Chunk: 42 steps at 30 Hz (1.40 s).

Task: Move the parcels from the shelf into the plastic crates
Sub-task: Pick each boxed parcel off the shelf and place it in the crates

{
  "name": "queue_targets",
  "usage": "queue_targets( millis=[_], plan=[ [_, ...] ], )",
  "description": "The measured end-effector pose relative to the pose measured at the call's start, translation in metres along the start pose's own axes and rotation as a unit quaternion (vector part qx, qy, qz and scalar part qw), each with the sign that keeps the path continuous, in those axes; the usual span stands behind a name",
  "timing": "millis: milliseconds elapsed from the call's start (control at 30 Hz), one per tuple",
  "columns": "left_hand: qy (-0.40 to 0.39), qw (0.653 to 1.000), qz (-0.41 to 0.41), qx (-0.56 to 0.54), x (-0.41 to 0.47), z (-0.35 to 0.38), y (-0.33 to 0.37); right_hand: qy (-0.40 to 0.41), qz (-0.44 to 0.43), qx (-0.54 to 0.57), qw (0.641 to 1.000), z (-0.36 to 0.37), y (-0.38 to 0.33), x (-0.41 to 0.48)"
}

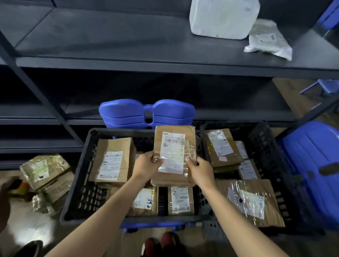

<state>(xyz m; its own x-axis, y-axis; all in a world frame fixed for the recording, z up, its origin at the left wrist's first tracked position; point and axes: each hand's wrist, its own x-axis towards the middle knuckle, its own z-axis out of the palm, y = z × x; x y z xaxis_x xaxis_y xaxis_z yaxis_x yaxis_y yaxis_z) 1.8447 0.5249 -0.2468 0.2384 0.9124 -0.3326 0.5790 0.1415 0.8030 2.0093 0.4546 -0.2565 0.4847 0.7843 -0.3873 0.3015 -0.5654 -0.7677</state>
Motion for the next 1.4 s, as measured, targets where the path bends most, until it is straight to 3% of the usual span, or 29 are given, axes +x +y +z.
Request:
queue_targets(
  millis=[400, 733, 867, 967, 1100, 1167, 1267, 1400],
  plan=[
    [-0.036, 0.998, -0.041, 0.030, 0.061, 0.070, -0.046, 0.012, 0.066, -0.012, 0.998, 0.032, 0.062, 0.065],
    [-0.026, 0.998, -0.056, 0.033, 0.088, 0.099, -0.075, 0.029, 0.072, -0.031, 0.997, 0.049, 0.088, 0.096],
    [-0.021, 0.998, -0.054, 0.025, 0.093, 0.102, -0.080, 0.044, 0.045, -0.052, 0.997, 0.054, 0.090, 0.099],
    [-0.031, 0.998, -0.040, 0.041, 0.094, 0.101, -0.082, 0.065, -0.030, -0.123, 0.990, 0.053, 0.090, 0.094],
    [-0.050, 0.993, -0.011, 0.103, 0.083, 0.096, -0.079, 0.034, -0.152, -0.315, 0.936, 0.051, 0.087, 0.078],
    [-0.060, 0.975, 0.049, 0.207, 0.070, 0.095, -0.078, 0.005, -0.200, -0.392, 0.898, 0.050, 0.091, 0.067],
    [-0.122, 0.904, 0.150, 0.382, 0.049, 0.099, -0.079, -0.039, -0.186, -0.450, 0.873, 0.051, 0.101, 0.065],
    [-0.155, 0.846, 0.174, 0.480, 0.048, 0.107, -0.089, -0.089, -0.184, -0.465, 0.861, 0.043, 0.098, 0.073]
  ],
)
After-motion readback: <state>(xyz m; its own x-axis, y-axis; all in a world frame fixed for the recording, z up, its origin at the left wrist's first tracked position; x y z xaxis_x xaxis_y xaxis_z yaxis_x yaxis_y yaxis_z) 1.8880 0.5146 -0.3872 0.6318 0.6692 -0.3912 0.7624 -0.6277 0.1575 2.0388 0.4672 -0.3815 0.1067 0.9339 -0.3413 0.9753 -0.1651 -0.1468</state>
